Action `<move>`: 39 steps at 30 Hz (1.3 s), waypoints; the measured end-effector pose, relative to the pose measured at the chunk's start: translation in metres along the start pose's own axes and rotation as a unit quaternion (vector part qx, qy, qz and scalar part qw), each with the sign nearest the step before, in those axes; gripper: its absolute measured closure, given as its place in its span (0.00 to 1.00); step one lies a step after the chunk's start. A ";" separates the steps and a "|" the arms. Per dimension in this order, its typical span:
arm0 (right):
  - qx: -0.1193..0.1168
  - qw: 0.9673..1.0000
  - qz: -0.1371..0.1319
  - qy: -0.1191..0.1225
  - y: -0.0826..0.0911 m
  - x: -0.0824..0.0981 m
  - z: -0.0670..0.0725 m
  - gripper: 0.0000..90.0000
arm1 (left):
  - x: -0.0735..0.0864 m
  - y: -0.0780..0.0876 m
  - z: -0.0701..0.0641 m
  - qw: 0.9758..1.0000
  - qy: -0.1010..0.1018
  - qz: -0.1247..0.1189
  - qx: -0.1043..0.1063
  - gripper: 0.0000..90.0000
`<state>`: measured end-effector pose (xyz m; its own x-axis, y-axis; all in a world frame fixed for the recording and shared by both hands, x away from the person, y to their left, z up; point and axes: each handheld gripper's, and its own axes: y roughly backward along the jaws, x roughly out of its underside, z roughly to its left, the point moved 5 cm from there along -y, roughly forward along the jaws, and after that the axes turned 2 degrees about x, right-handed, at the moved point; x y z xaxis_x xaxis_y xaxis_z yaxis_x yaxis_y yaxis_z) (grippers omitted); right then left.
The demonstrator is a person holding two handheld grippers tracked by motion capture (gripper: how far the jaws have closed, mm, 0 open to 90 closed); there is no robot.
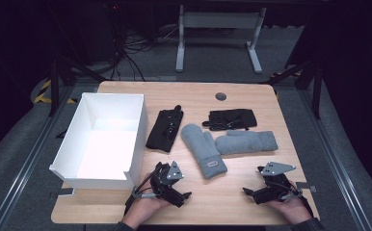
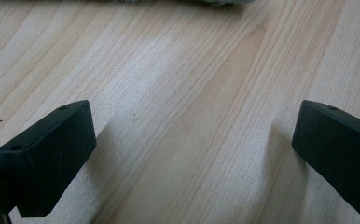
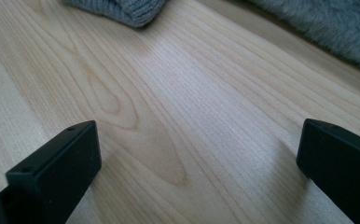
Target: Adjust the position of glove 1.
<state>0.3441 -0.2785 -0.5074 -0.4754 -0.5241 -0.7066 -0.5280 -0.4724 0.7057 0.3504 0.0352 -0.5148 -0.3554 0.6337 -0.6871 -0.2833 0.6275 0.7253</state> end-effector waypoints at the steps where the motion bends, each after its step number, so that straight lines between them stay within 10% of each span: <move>1: 0.000 1.000 0.000 0.000 0.000 0.000 0.000 0.00 | 0.000 0.000 0.000 1.000 0.000 0.000 0.000 0.00; 11: 0.000 1.000 0.000 -0.001 0.000 0.000 0.000 0.00 | -0.004 0.000 0.000 1.000 0.014 0.007 -0.011 0.03; 32: -0.001 1.000 0.000 0.001 0.000 0.000 0.000 0.00 | -0.032 0.015 0.001 1.000 0.015 -0.008 0.025 0.98; 39: -0.001 1.000 0.000 0.001 0.000 0.000 0.000 0.00 | -0.053 0.015 -0.002 0.999 0.005 -0.018 0.040 1.00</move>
<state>0.3444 -0.2784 -0.5074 -0.4750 -0.5252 -0.7061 -0.5257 -0.4741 0.7063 0.3633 0.0097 -0.4673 -0.3553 0.6051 -0.7125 -0.2251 0.6844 0.6935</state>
